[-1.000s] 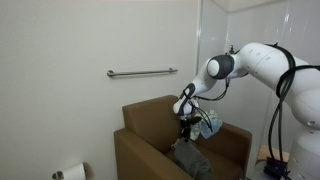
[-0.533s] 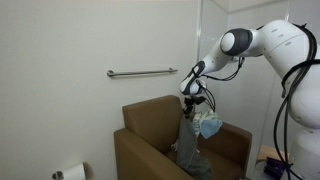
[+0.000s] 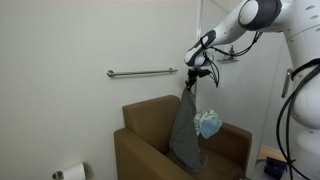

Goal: Pick up the towels and put them on the left hand rest of the couch.

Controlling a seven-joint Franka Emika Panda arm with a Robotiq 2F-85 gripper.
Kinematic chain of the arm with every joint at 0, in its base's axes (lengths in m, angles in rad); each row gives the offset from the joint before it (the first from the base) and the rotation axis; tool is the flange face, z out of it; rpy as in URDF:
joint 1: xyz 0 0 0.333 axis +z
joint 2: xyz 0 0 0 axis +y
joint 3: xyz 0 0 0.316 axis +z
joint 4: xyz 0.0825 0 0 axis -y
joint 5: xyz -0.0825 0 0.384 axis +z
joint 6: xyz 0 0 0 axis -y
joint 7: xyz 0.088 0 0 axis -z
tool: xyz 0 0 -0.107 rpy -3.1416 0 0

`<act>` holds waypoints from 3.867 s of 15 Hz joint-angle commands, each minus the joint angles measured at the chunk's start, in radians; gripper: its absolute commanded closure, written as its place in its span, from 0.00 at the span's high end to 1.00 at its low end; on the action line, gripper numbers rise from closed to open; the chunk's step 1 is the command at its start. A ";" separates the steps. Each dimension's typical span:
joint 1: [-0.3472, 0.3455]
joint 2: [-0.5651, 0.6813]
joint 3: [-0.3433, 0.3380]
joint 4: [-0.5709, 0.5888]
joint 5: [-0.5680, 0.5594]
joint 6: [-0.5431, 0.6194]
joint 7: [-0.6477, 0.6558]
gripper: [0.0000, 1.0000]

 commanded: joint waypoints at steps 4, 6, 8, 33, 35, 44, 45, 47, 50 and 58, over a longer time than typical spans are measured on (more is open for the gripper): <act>0.055 -0.095 -0.114 0.011 0.007 -0.059 0.067 0.04; 0.056 -0.098 -0.125 0.011 0.006 -0.061 0.071 0.04; 0.076 -0.094 -0.141 -0.005 -0.054 -0.041 0.099 0.01; -0.120 0.130 -0.223 0.403 0.226 -0.170 0.330 0.01; -0.157 0.175 -0.224 0.448 0.231 -0.218 0.355 0.01; -0.229 0.246 -0.207 0.539 0.231 -0.255 0.401 0.59; -0.230 0.246 -0.205 0.541 0.230 -0.252 0.395 0.67; -0.225 0.226 -0.198 0.519 0.228 -0.227 0.366 0.80; -0.202 0.160 -0.174 0.437 0.219 -0.178 0.285 0.98; -0.173 -0.015 0.044 0.038 0.396 0.123 -0.001 1.00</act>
